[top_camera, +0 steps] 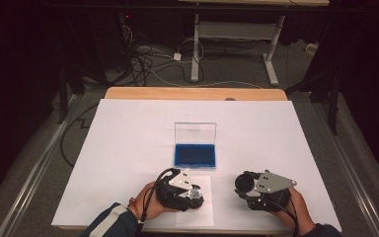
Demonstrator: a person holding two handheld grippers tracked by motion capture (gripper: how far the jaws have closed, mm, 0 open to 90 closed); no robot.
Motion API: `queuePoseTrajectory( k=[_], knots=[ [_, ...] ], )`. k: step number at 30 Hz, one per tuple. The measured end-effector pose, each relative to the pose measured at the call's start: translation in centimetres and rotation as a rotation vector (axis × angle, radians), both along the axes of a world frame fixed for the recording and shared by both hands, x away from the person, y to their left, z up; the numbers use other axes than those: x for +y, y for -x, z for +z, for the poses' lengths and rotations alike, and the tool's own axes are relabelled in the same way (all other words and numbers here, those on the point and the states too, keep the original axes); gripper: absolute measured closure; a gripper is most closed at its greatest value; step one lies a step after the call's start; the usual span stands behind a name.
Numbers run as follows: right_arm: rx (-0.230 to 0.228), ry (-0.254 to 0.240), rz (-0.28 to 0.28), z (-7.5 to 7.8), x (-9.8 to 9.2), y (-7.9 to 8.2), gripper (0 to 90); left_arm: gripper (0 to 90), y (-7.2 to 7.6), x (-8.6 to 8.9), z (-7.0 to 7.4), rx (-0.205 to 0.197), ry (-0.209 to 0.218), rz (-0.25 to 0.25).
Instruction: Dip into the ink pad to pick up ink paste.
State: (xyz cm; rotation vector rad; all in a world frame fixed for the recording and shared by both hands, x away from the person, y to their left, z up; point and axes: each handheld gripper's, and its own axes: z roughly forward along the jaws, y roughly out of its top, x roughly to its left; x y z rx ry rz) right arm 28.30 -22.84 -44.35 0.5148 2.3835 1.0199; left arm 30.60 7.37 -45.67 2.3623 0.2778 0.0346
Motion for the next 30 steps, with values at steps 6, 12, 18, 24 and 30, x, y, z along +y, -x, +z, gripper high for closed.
queuePoseTrajectory(
  k=[6,12,18,24,30],
  knots=[
    [0.002,0.005,0.005,-0.04,0.05,0.02,38.4,54.0,0.06,-0.04,0.01,-0.01,-0.01,-0.003],
    [0.003,0.0,0.005,-0.02,0.0,-0.03,38.4,54.0,0.1,-0.06,-0.02,-0.014,-0.012,-0.001],
    [0.006,0.002,0.006,-0.07,0.1,-0.22,38.4,54.0,-0.02,-0.11,0.01,-0.013,-0.018,-0.007],
    [0.015,-0.003,-0.001,-0.1,0.0,-0.43,38.4,53.9,-0.07,-0.09,0.02,-0.013,-0.019,-0.011],
    [0.025,0.009,0.008,-0.23,0.18,-0.45,38.4,54.0,0.04,-0.14,0.06,-0.018,-0.025,-0.006]
  ],
)
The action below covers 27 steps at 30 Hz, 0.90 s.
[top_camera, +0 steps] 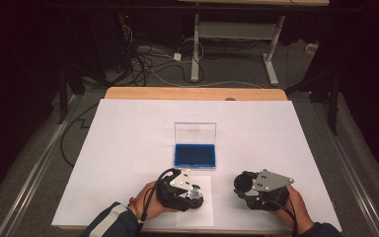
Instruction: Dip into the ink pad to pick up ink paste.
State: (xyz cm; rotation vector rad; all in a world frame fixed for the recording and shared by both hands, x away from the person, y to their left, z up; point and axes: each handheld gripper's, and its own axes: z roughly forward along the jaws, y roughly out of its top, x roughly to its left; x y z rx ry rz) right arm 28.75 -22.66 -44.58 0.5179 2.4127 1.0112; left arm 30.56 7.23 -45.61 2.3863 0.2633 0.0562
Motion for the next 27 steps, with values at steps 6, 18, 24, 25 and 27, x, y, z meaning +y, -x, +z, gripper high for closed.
queuePoseTrajectory(
  k=[6,18,24,25,27],
  knots=[
    [0.003,-0.003,0.003,-0.02,0.11,0.01,38.4,53.9,-0.02,-0.04,-0.02,0.002,0.0,0.002],
    [0.013,-0.004,0.002,-0.09,0.24,0.05,38.4,53.9,0.0,-0.02,-0.05,0.0,0.002,0.002],
    [0.011,-0.001,0.006,-0.07,0.07,-0.01,38.4,53.8,0.07,-0.02,0.21,-0.004,-0.004,0.003],
    [0.009,-0.002,0.006,-0.05,0.05,-0.02,38.4,53.8,0.07,-0.01,0.26,-0.004,-0.005,0.005],
    [0.009,-0.002,0.007,-0.05,0.03,-0.03,38.4,53.9,0.11,0.08,0.41,-0.005,0.006,0.003]
  ],
)
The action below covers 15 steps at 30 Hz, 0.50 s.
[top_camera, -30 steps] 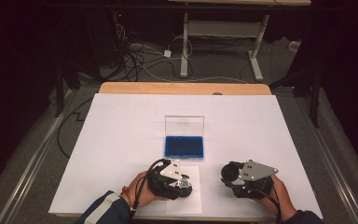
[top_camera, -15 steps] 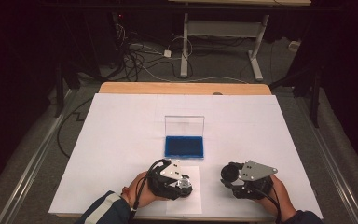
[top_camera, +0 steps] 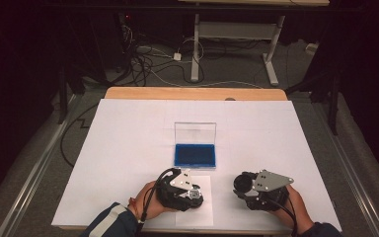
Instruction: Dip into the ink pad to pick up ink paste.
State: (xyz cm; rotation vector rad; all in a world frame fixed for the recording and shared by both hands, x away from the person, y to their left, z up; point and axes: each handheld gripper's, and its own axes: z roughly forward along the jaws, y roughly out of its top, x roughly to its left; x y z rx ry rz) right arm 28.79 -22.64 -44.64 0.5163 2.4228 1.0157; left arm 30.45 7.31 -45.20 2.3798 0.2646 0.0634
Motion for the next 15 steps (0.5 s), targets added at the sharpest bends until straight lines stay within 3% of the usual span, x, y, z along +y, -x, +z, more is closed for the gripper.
queuePoseTrajectory(
  k=[15],
  knots=[
    [-0.012,-0.003,-0.004,0.2,-0.1,0.2,38.4,53.8,0.1,1.4,3.0,-0.061,0.086,0.024]
  ],
)
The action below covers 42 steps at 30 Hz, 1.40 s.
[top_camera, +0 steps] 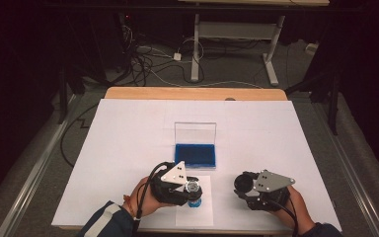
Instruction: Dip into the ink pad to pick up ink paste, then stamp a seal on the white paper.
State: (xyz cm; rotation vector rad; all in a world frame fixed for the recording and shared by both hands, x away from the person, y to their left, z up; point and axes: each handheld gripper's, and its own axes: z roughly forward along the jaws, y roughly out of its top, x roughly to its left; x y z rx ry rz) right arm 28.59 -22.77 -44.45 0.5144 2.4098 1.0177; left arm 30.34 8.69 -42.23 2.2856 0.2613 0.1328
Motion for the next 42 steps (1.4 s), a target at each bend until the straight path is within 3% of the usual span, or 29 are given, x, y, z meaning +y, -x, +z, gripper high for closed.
queuePoseTrajectory(
  k=[4,16,30,42],
  knots=[
    [0.0,-0.004,0.0,0.0,0.0,0.0,38.4,53.8,0.1,0.5,0.6,-0.008,0.028,0.011],
    [-0.002,-0.004,-0.004,0.1,-0.1,0.0,38.4,53.8,-0.3,1.2,1.2,-0.026,0.038,0.028],
    [-0.001,-0.013,-0.009,0.1,-0.2,0.1,38.4,53.9,-0.7,2.2,2.5,-0.044,0.088,0.054],
    [0.01,-0.009,-0.003,-0.2,0.2,0.3,38.4,53.9,-1.2,2.0,3.4,-0.061,0.126,0.067]
  ],
)
